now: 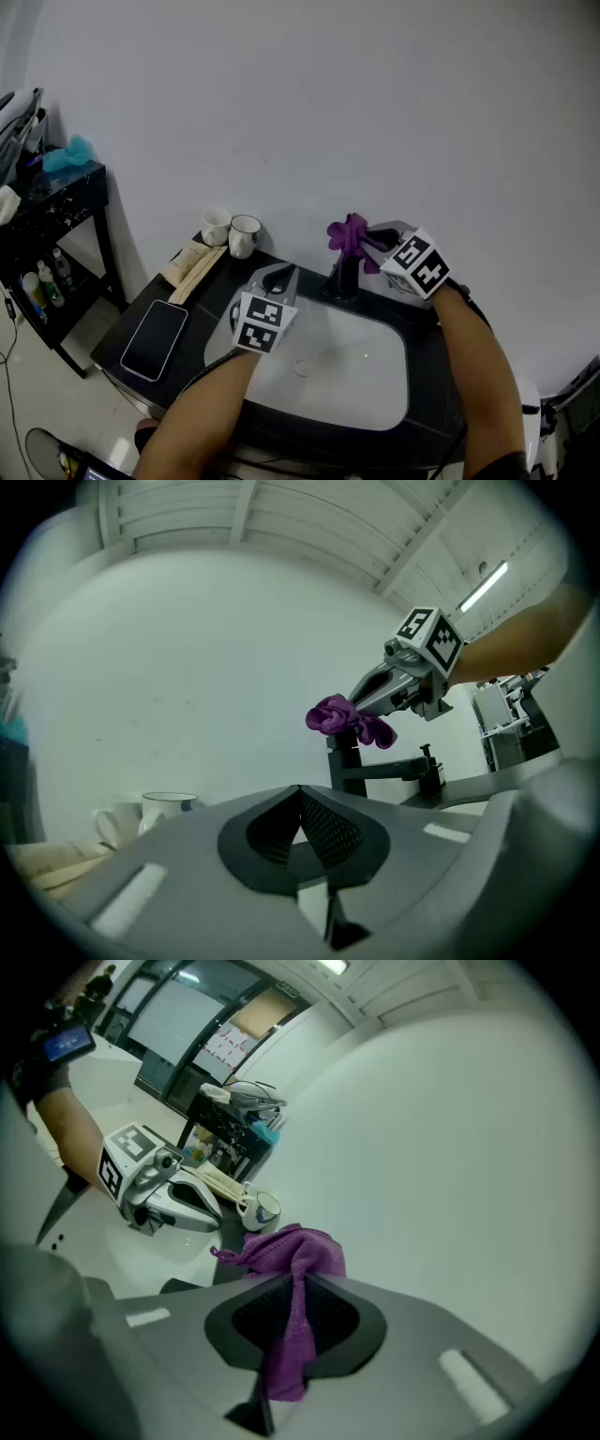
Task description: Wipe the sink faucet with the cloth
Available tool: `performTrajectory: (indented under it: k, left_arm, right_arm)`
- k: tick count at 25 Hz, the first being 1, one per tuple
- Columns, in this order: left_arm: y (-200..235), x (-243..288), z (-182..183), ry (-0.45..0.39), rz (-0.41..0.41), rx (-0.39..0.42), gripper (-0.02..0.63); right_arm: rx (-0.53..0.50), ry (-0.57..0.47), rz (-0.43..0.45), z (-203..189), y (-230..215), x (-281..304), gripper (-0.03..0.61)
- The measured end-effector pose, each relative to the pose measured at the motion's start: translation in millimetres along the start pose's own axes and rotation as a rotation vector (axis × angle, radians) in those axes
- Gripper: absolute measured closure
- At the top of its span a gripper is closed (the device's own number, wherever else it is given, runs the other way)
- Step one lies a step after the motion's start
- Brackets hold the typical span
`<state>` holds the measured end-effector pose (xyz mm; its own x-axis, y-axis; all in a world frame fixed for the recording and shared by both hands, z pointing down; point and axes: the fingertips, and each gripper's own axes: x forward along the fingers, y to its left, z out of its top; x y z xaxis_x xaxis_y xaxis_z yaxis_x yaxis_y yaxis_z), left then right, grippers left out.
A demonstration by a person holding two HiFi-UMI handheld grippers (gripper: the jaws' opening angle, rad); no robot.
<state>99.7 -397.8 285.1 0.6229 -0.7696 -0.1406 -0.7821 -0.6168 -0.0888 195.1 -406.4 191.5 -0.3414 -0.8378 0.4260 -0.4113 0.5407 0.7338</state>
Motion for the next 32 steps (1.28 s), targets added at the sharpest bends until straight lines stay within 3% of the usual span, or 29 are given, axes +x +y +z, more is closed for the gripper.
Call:
performTrajectory:
  k: [5,18,24,32]
  left_arm:
    - [-15.2,-9.6,-3.4,0.021,-0.023,0.033,0.595]
    - [-2.6,-32.8,-0.7,0.029,0.048,0.005,0.595]
    - [-0.3,-33.2,0.1,0.028,0.057,0.006,0.595]
    - [-11.3,-27.4,6.2,0.004,0.011,0.023,0.595]
  right_arm:
    - [0.004,0.006,0.043,1.8,26.7,-14.9,0.538]
    - [-0.179,-0.079,0.130,41.4,94.8,-74.3,0.538]
    - [-0.119,-0.036,0.154,12.0,100.8,-58.6,0.538]
    - [0.022,0.020,0.095,-33.4,70.7,-12.9,0.538]
